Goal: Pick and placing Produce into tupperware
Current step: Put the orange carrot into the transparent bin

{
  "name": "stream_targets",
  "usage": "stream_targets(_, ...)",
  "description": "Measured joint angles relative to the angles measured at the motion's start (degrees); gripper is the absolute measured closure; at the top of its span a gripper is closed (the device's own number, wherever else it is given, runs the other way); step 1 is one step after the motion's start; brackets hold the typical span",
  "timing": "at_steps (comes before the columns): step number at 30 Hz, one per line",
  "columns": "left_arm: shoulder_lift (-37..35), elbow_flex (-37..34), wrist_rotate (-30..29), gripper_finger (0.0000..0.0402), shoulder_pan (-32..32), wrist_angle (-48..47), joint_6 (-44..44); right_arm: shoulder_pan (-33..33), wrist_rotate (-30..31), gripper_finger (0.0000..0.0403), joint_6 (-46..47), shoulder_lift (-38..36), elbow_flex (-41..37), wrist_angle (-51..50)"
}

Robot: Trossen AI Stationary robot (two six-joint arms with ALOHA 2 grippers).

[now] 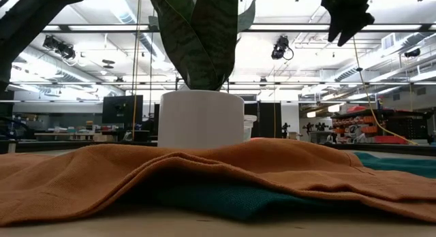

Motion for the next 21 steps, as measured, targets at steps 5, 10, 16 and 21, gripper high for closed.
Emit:
stream_targets(5, 0.07, 0.00, 2.78, 0.0388, -0.07, 18.26, -5.22, -0.08, -0.01, 0.0199, -0.04, 0.00, 0.00, 0.00)
stream_targets(10, 2.64, 0.02, 8.80, 0.0395, -0.19, 46.52, -13.01, -0.08, -0.01, 0.0199, -0.04, 0.00, 0.00, 0.00)
stream_targets(16, 5.36, -0.03, 9.47, 0.0375, 1.63, 63.63, -20.21, -0.08, -0.01, 0.0199, 0.00, 0.00, 0.00, -0.52)
stream_targets(21, 8.25, 0.04, 8.49, 0.0389, 2.59, 79.60, -26.16, 0.09, -0.07, 0.0199, 0.58, 0.00, 0.00, -1.18)
